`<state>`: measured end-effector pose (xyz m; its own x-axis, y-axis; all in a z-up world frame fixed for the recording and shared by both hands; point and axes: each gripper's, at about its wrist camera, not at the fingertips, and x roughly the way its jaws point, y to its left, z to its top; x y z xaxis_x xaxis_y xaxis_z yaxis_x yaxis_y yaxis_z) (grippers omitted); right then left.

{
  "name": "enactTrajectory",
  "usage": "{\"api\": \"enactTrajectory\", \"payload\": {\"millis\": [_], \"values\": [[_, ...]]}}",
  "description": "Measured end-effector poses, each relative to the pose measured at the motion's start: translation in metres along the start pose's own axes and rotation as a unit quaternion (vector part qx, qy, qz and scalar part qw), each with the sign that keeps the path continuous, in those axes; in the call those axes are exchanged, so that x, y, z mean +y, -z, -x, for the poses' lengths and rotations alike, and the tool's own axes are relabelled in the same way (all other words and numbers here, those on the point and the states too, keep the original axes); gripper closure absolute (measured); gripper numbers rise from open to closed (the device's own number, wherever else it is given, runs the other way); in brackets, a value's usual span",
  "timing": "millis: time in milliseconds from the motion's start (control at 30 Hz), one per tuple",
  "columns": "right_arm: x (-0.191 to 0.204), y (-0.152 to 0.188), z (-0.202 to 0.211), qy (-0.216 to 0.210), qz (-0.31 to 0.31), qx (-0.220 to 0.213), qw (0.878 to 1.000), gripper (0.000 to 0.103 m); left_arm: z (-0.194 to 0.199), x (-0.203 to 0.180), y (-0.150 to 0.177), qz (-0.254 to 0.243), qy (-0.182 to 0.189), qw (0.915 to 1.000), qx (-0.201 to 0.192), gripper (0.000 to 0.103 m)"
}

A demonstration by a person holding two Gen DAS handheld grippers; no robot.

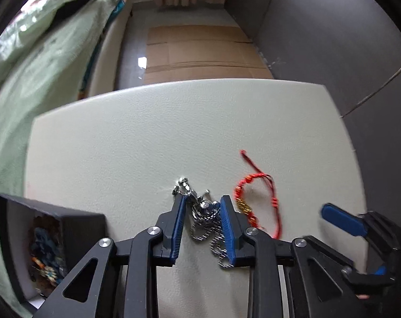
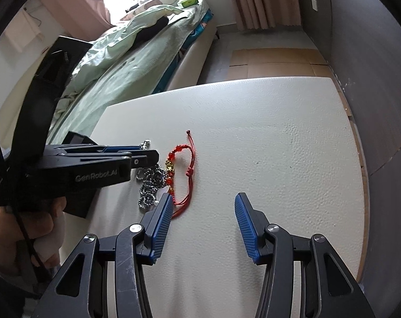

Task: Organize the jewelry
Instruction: 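Move the left gripper to the silver chain pendant and grasp it, then lift the silver chain with the left gripper while the right gripper grasps the red string bracelet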

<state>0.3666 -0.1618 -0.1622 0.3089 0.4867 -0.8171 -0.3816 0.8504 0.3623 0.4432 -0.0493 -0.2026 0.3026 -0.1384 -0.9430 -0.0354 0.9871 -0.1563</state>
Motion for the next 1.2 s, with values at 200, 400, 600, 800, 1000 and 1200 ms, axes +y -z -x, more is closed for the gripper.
{"api": "enactTrajectory", "payload": {"millis": [200,400,600,800,1000,1200], "values": [[0.000,-0.006,-0.006,-0.005,0.000,0.002,1.000,0.054,0.029,-0.003,0.000,-0.014,0.014,0.9994,-0.029,0.086],[0.008,-0.020,-0.017,-0.008,0.014,0.010,1.000,0.060,0.060,0.008,-0.003,-0.012,0.017,0.9981,-0.058,0.103],[0.020,-0.031,-0.029,0.003,0.033,0.022,0.999,0.064,0.088,0.024,-0.012,-0.008,0.017,0.9958,-0.090,0.103],[0.039,-0.036,-0.044,0.079,0.079,0.045,0.993,0.094,0.089,0.033,-0.014,0.002,0.029,0.9966,-0.077,0.103],[0.026,-0.027,-0.030,0.088,0.064,0.056,0.992,0.097,0.063,0.030,-0.016,0.010,0.036,0.9987,-0.035,0.072],[-0.011,-0.012,0.005,0.047,-0.023,0.005,0.999,0.097,0.040,0.022,-0.015,0.005,0.033,0.9992,-0.020,0.045]]}}
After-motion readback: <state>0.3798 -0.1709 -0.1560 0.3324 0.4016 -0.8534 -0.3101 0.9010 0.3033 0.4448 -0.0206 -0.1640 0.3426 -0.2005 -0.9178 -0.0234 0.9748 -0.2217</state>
